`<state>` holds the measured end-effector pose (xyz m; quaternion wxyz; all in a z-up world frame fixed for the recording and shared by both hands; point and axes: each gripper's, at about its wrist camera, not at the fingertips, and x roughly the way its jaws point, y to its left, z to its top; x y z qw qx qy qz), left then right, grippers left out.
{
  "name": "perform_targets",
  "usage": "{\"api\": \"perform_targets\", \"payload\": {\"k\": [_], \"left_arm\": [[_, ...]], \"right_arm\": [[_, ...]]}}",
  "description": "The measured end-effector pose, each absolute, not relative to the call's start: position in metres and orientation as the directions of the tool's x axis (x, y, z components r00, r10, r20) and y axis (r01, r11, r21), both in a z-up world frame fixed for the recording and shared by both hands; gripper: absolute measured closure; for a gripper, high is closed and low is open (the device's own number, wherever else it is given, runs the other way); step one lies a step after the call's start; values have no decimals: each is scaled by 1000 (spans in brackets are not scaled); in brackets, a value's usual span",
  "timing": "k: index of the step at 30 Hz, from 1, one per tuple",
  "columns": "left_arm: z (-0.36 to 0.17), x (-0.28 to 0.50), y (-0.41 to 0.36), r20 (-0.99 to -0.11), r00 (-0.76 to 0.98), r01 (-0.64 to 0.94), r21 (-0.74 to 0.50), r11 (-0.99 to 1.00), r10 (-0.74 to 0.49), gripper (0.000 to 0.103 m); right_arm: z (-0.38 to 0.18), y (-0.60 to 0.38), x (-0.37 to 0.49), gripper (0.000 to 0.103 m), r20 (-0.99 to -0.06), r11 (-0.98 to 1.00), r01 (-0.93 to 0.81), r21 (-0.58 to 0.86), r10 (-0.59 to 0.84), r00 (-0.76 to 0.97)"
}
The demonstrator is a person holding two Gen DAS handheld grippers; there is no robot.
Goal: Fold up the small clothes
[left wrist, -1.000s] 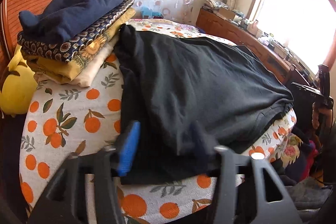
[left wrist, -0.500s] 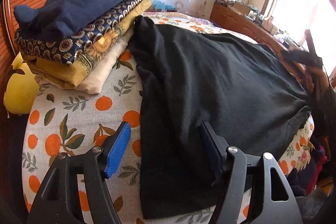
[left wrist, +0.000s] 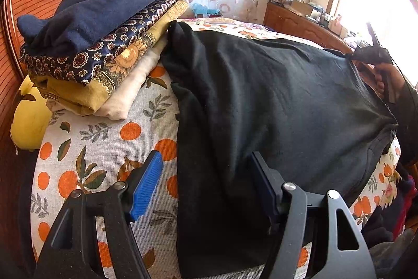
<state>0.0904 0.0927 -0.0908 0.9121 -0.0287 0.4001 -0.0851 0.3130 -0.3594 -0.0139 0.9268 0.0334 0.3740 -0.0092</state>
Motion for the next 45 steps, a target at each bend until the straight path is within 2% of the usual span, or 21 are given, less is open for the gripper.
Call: {"api": "perform_targets", "payload": {"k": [2,4,7,8,10,15,18,21,23,24,32,45], "left_arm": [[-90,91,93,-728,662,130,-121,984,-177,34],[-90,91,92,-731,660,125,-122,985,-174,34],[-90,90,92,-734,657,123,-120,985,-172,34],[-90,90,92,-733,658,120,-124,985,-173,34],[-90,90,92,-731,660,117,-126,985,-172,34],[-89,85,94,-731,658,113,-142,983,-181,36],[-89,82,95,-731,656,118,-148,982,-189,48],[-88,82,92,-734,649,131,-151,980,-200,65],[-88,82,88,-741,635,159,-150,976,-218,89],[-88,82,86,-746,624,175,-157,972,-233,91],[-35,79,45,-679,644,308,-192,932,-353,94],[39,149,-124,-640,537,604,-164,780,-550,94]], "right_arm": [[-10,-350,308,89,-678,999,38,-30,-48,733],[0,-340,299,84,-652,999,16,-49,-44,757],[9,-322,271,66,-622,997,-60,-38,24,783],[9,-314,257,55,-615,994,-106,-23,69,786],[4,-302,239,45,-618,985,-175,-12,130,775],[-23,-262,176,44,-619,948,-319,-20,239,748],[-46,-239,150,44,-644,918,-397,-25,289,708],[-63,-226,130,44,-658,897,-442,-21,320,681],[-69,-221,121,44,-661,885,-465,-14,340,669],[-71,-220,117,44,-657,884,-467,-14,344,671],[-65,-250,92,44,-614,889,-455,50,386,688],[-59,-338,42,44,-522,939,-317,134,338,783]]}}
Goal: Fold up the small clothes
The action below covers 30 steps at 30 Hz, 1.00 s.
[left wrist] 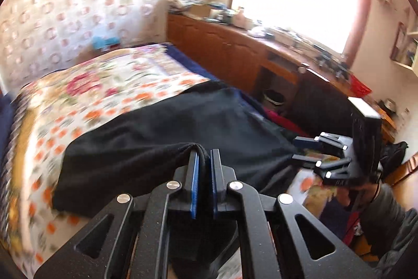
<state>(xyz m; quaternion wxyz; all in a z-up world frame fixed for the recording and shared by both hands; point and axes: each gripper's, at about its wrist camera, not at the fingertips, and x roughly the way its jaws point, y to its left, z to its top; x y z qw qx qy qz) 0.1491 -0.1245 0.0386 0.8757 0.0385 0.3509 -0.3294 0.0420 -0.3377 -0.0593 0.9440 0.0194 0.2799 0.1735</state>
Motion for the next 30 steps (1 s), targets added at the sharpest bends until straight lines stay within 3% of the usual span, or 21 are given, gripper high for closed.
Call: {"api": "perform_targets", "payload": {"k": [14,25,28,30], "left_arm": [[65,182,-247,-643,451,725,-141,675,-619,94],[61,185,-244,-644,454,716,-148,682,-616,94],[69,179,-229,-621,486,716,-121,688,-615,58],[70,180,-216,-615,506,704,-110,701,-605,47]], "right_arm": [[-60,-383,4,44,-519,961,-221,164,274,810],[-58,-380,10,44,-527,960,-223,171,280,802],[-55,-378,16,44,-530,960,-225,167,280,801],[-52,-375,21,44,-531,959,-232,162,283,799]]}}
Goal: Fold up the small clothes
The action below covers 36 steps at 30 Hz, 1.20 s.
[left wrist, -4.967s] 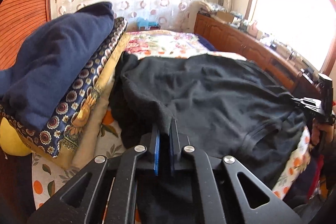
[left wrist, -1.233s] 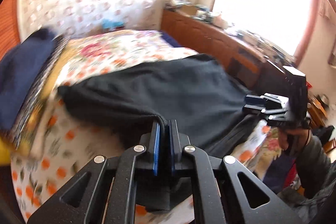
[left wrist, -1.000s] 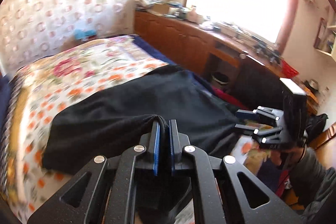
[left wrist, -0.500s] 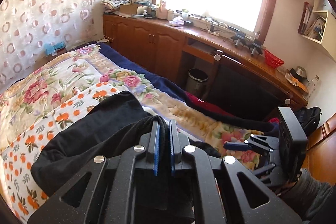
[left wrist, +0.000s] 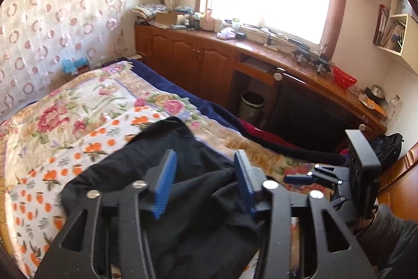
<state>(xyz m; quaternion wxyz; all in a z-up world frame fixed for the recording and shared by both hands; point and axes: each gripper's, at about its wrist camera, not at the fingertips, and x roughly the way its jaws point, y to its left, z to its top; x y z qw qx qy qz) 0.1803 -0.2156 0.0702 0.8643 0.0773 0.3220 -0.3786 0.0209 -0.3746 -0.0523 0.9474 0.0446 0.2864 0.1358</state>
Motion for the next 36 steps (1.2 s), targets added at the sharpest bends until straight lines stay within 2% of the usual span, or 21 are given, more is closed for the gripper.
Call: {"api": "perform_targets", "payload": {"k": [2,7,13,17,19,25,28,30,32,36], "left_arm": [[66,184,-198,-615,524,689,-102,718,-589,29],[39,197,-149,-643,584,607,-60,793,-495,29],[-14,206,-102,-719,546,538,-92,838,-430,29],[-41,203,-90,-750,473,548,-159,821,-461,30],[-48,199,-90,-733,466,562,-187,806,-495,30],[-62,193,-101,-730,391,596,-264,758,-561,36],[-64,196,-107,-738,374,606,-265,751,-562,48],[-59,195,-111,-730,374,624,-257,738,-571,60],[-48,193,-116,-716,387,648,-236,724,-580,92],[-13,197,-125,-674,425,684,-198,702,-604,97]], "right_arm": [[-49,-370,26,44,-530,959,-240,150,283,800],[-40,-356,46,44,-531,957,-262,126,288,797],[-40,-340,74,44,-540,955,-274,114,292,790],[-39,-332,94,44,-547,966,-254,41,234,804],[-39,-331,104,44,-555,972,-235,2,196,808],[-52,-333,123,44,-603,975,-223,0,178,777],[-59,-337,129,44,-629,973,-228,16,187,755],[-61,-339,129,44,-639,972,-232,38,202,742],[-61,-346,133,44,-645,970,-235,69,223,731],[-58,-355,132,44,-636,964,-241,111,255,728]]}}
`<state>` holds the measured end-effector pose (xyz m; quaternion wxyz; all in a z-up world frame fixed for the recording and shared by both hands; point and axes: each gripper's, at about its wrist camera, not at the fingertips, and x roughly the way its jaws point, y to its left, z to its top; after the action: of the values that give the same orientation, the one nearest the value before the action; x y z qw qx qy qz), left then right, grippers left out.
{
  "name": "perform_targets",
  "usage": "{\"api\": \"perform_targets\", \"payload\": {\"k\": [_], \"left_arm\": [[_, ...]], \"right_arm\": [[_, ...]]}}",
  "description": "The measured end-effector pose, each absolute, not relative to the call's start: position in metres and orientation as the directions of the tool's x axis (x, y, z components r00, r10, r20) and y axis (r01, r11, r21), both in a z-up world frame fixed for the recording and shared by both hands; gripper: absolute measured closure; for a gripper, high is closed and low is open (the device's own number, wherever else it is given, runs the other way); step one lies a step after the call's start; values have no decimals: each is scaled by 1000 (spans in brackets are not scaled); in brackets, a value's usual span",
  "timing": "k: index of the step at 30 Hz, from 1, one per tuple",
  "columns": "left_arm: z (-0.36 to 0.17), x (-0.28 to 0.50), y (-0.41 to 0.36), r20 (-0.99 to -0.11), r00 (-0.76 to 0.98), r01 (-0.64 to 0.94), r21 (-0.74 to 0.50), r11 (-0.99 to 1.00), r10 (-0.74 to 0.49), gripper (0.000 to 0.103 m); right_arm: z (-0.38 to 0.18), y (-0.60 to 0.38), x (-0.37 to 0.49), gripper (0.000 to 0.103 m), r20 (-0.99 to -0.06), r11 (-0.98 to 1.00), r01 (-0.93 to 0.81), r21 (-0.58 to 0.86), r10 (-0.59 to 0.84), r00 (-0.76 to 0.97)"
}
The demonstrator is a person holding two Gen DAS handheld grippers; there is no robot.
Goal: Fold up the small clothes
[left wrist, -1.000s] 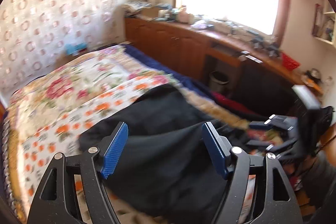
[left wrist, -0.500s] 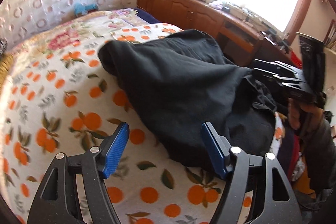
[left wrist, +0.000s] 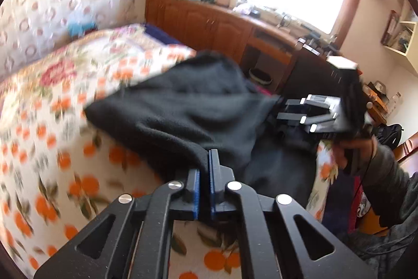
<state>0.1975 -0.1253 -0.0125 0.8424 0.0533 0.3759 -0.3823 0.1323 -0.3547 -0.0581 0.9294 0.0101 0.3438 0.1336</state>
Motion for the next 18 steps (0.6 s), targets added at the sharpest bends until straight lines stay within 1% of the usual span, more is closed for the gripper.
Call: {"api": "perform_targets", "payload": {"k": [1,2,4,5,6,7,8,10,14,18], "left_arm": [[-3,202,-130,-666,430,692,-190,697,-609,97],[2,206,-135,-664,431,700,-181,691,-611,97],[14,220,-146,-660,448,705,-155,692,-603,98],[18,228,-151,-662,448,705,-152,692,-601,98],[22,238,-156,-659,450,704,-154,693,-603,98],[26,248,-161,-654,456,700,-156,697,-604,98],[29,257,-166,-650,463,695,-156,702,-603,98],[33,279,-179,-643,481,688,-144,711,-596,98],[34,315,-207,-649,480,683,-146,716,-590,98],[24,347,-236,-668,435,686,-189,703,-604,98]], "right_arm": [[-58,-357,131,45,-632,963,-240,125,264,729],[-57,-360,130,50,-626,960,-241,141,275,730],[-58,-366,130,55,-616,954,-247,173,300,729],[-59,-367,130,61,-612,952,-248,179,305,730],[-59,-370,129,64,-608,951,-249,186,310,731],[-59,-372,129,70,-605,949,-251,193,316,731],[-60,-373,128,80,-602,946,-257,200,325,729],[-62,-375,122,90,-597,941,-269,208,340,727],[-59,-383,108,92,-584,934,-280,224,358,728],[-50,-390,86,92,-569,933,-276,230,359,739]]}}
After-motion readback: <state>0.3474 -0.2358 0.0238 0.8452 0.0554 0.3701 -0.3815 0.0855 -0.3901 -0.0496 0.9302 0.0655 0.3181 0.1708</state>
